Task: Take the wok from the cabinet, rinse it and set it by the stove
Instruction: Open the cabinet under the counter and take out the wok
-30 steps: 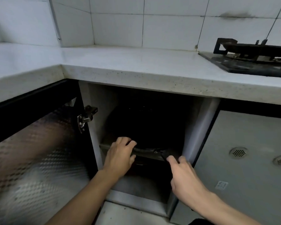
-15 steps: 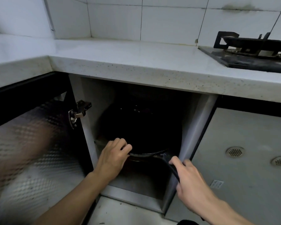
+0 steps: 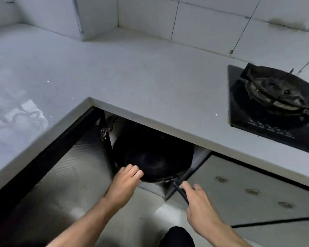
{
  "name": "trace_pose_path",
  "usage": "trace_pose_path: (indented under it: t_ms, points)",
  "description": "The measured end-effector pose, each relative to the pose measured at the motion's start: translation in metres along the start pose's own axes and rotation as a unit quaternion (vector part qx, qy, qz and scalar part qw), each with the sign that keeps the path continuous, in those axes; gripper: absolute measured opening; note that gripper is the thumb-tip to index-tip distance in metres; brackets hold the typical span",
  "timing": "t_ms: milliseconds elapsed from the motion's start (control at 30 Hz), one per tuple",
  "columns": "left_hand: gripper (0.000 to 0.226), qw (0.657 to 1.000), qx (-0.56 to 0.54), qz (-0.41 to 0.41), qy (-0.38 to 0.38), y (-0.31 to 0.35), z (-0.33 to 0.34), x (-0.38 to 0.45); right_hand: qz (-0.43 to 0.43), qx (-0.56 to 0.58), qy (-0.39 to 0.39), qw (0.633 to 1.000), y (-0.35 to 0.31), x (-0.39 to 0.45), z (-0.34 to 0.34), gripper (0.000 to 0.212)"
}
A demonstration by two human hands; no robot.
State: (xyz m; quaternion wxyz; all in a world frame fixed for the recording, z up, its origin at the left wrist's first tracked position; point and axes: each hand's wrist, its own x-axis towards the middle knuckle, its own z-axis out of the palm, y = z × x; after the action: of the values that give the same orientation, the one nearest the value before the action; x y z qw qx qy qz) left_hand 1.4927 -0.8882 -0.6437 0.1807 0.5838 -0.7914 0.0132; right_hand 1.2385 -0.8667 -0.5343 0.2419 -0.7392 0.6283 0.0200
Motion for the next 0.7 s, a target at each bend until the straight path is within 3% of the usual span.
trace_pose_path:
  t_ms: [200, 300, 467, 700]
  points:
    - [0.014, 0.994, -0.039, -0.057, -0.080, 0.039, -0.058, -0.050, 0.012, -0.034, -0.073, 0.997, -0.024, -0.055, -0.046, 0.067]
    - [0.008, 0.993, -0.032, -0.068, -0.089, 0.059, -0.092, -0.065, 0.007, -0.040, -0.095, 0.995, -0.032, -0.082, -0.070, 0.069]
    - [0.030, 0.990, -0.038, -0.087, -0.104, 0.096, -0.163, -0.073, -0.001, -0.052, -0.111, 0.992, -0.044, -0.130, -0.122, 0.067]
    - [0.035, 0.989, -0.019, -0.085, -0.121, 0.155, -0.258, -0.078, -0.041, -0.045, -0.129, 0.990, -0.049, -0.197, -0.200, 0.060]
